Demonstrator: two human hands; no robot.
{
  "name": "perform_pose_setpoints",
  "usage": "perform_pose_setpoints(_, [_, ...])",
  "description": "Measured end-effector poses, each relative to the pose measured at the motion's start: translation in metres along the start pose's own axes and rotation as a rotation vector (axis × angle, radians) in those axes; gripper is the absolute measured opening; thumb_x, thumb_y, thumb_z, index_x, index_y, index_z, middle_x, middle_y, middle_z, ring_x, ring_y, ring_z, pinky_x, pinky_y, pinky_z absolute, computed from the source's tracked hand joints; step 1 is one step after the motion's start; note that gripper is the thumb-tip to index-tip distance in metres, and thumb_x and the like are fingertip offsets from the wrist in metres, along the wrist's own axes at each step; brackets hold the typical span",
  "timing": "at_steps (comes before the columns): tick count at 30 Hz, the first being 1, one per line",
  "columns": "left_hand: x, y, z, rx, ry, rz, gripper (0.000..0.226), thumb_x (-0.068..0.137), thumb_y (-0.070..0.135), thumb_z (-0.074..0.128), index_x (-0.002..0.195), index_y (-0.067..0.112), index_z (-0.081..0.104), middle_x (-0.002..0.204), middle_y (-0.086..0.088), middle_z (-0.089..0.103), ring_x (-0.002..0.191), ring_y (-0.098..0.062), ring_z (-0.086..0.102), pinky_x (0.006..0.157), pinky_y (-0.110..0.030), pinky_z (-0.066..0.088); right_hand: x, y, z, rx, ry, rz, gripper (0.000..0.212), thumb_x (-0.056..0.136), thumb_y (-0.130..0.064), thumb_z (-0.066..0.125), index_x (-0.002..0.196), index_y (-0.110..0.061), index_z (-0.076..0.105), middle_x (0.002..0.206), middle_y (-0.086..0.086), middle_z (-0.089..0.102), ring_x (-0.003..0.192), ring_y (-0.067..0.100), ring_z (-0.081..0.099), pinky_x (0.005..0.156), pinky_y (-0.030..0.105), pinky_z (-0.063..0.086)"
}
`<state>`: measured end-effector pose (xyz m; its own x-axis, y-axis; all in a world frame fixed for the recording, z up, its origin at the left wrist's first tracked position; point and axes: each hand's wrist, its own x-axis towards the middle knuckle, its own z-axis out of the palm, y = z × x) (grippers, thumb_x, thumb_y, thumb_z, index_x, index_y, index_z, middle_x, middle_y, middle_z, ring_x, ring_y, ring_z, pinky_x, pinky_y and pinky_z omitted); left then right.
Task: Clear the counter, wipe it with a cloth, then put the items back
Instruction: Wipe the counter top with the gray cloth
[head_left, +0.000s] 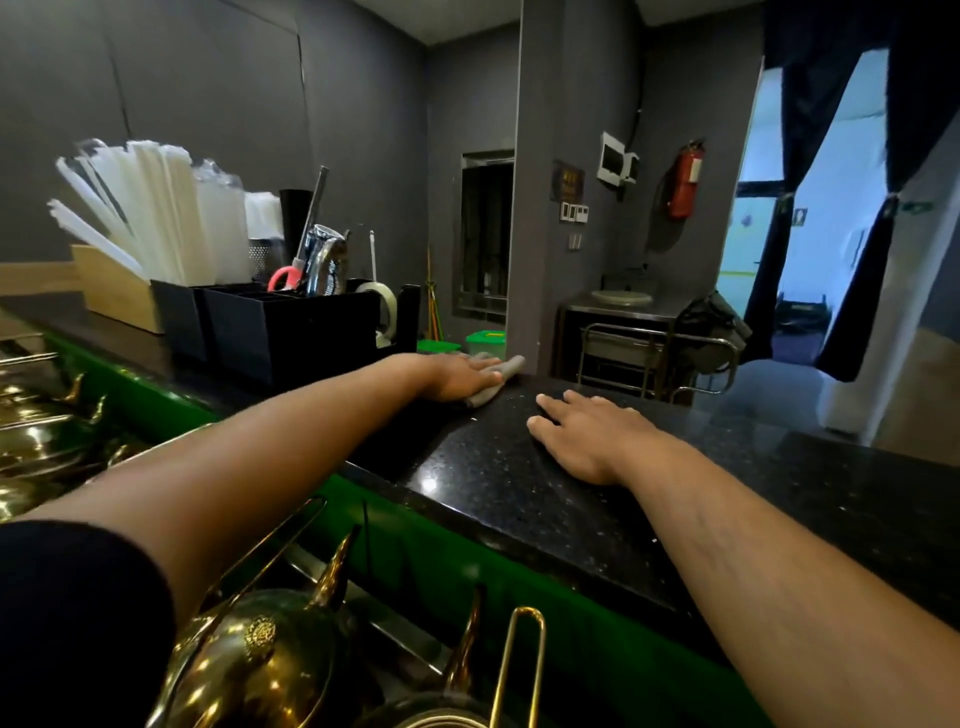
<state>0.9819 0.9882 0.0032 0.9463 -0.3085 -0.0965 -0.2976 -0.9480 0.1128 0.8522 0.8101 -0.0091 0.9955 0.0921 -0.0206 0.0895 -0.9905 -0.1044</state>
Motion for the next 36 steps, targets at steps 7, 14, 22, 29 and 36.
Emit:
perform_pose_setpoints(7, [0.009, -0.006, 0.0, 0.04, 0.007, -0.108, 0.062, 0.104, 0.058, 0.017, 0.16, 0.033, 0.007, 0.168, 0.001, 0.001, 0.154, -0.031, 0.007, 0.124, -0.047, 0.005, 0.006, 0.004, 0.0, 0.022, -0.017, -0.009, 0.062, 0.099, -0.06, 0.019, 0.156, -0.036, 0.012, 0.165, 0.0, 0.006, 0.151, 0.028, 0.008, 0.118, 0.054, 0.009])
perform_pose_setpoints(14, [-0.081, -0.049, 0.005, 0.043, 0.05, -0.196, 0.062, 0.106, 0.054, 0.016, 0.161, 0.025, 0.009, 0.168, 0.001, 0.0, 0.154, -0.025, 0.005, 0.122, -0.042, 0.004, -0.005, 0.001, -0.002, 0.037, 0.011, -0.005, 0.061, 0.1, -0.058, 0.02, 0.156, -0.034, 0.016, 0.165, 0.001, 0.011, 0.15, 0.029, 0.014, 0.119, 0.053, 0.015])
perform_pose_setpoints(22, [-0.139, 0.013, 0.022, 0.085, 0.055, -0.224, 0.068, 0.101, 0.062, 0.013, 0.16, 0.03, 0.005, 0.168, 0.004, 0.0, 0.154, -0.031, 0.006, 0.121, -0.058, 0.01, -0.036, -0.011, -0.006, 0.037, 0.088, 0.246, 0.059, 0.1, -0.048, 0.025, 0.15, -0.02, 0.035, 0.154, 0.015, 0.034, 0.138, 0.037, 0.035, 0.112, 0.051, 0.03])
perform_pose_setpoints(29, [-0.169, 0.066, 0.039, 0.083, 0.04, 0.085, 0.065, 0.099, 0.067, 0.011, 0.158, 0.042, 0.0, 0.168, 0.004, -0.001, 0.154, -0.028, 0.004, 0.122, -0.055, 0.008, -0.097, 0.041, -0.006, 0.128, 0.025, 0.201, 0.065, 0.102, -0.049, 0.029, 0.156, -0.015, 0.017, 0.164, 0.011, 0.009, 0.15, 0.032, 0.013, 0.121, 0.045, 0.016])
perform_pose_setpoints(36, [-0.073, 0.051, 0.013, 0.003, 0.036, -0.107, 0.081, 0.09, 0.074, 0.008, 0.16, 0.032, 0.01, 0.168, 0.0, 0.003, 0.153, -0.034, 0.009, 0.122, -0.054, 0.009, -0.153, 0.086, -0.003, 0.065, 0.028, 0.304, 0.07, 0.098, -0.064, 0.009, 0.157, -0.028, 0.006, 0.166, -0.001, 0.0, 0.152, 0.027, 0.001, 0.12, 0.053, 0.004])
